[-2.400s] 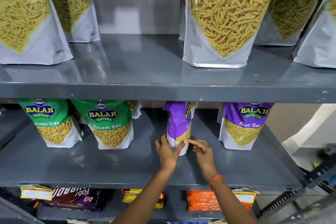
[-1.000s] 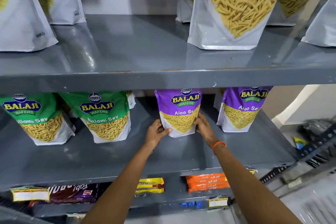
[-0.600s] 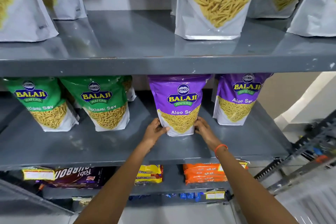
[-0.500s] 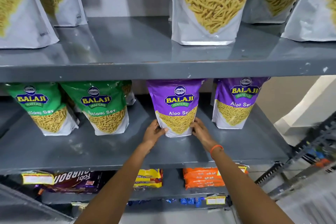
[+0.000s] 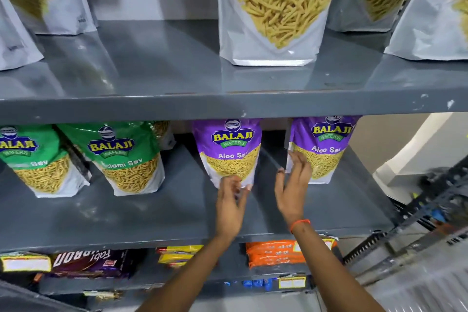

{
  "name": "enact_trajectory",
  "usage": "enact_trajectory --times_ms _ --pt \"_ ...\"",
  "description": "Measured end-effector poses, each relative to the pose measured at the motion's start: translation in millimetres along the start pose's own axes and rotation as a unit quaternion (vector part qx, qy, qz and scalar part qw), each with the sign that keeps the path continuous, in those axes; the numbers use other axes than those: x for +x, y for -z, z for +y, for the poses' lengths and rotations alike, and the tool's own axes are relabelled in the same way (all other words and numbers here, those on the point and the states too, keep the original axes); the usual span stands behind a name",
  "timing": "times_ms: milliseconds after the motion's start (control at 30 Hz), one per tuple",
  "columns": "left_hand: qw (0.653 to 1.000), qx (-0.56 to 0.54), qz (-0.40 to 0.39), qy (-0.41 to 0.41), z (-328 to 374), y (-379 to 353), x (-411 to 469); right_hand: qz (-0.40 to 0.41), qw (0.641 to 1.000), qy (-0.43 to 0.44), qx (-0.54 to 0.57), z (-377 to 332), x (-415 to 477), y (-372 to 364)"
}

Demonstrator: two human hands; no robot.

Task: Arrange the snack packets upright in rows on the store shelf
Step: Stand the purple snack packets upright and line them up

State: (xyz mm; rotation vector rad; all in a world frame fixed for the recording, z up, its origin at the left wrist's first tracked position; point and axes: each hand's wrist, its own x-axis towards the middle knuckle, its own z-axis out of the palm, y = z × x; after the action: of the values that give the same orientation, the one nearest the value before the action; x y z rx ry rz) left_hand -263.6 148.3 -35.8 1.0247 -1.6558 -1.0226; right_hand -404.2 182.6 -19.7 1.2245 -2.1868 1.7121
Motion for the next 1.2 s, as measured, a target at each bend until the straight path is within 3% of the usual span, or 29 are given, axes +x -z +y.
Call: enact_trajectory --times_ms 67,167,333,500,700,967,1033,1100,1200 --pt "0.997 -0.043 -0.066 0.004 18 -34 6 0.052 0.998 -0.026 -0.012 15 8 17" --pt "0.987 -0.046 -0.143 0.052 27 -89 37 0.095 0.985 -0.145 -0.002 52 31 45" --pt "0.942 -0.059 -0.298 0.14 22 -131 71 -0.121 0.952 -0.233 0.157 92 64 78" --pt "0.951 -0.013 -0.27 0.148 17 -132 37 -0.142 0.944 -0.265 0.137 113 43 113" --pt "0.957 0.041 -0.268 0.1 28 -136 -30 -0.137 0.944 -0.264 0.143 120 -2 161" --pt "0.956 0.062 -0.275 0.082 44 -132 -44 -0.142 0.941 -0.275 0.136 101 -14 176" --pt "0.952 0.072 -0.285 0.08 48 -129 -44 -0.118 0.947 -0.276 0.118 90 -18 172" --pt "0.953 0.087 -0.282 0.067 52 -126 -48 -0.005 0.968 -0.248 0.04 76 -26 164" --pt "0.978 0.053 -0.2 -0.006 57 -102 -56 0.162 0.981 -0.096 -0.053 34 -40 142"
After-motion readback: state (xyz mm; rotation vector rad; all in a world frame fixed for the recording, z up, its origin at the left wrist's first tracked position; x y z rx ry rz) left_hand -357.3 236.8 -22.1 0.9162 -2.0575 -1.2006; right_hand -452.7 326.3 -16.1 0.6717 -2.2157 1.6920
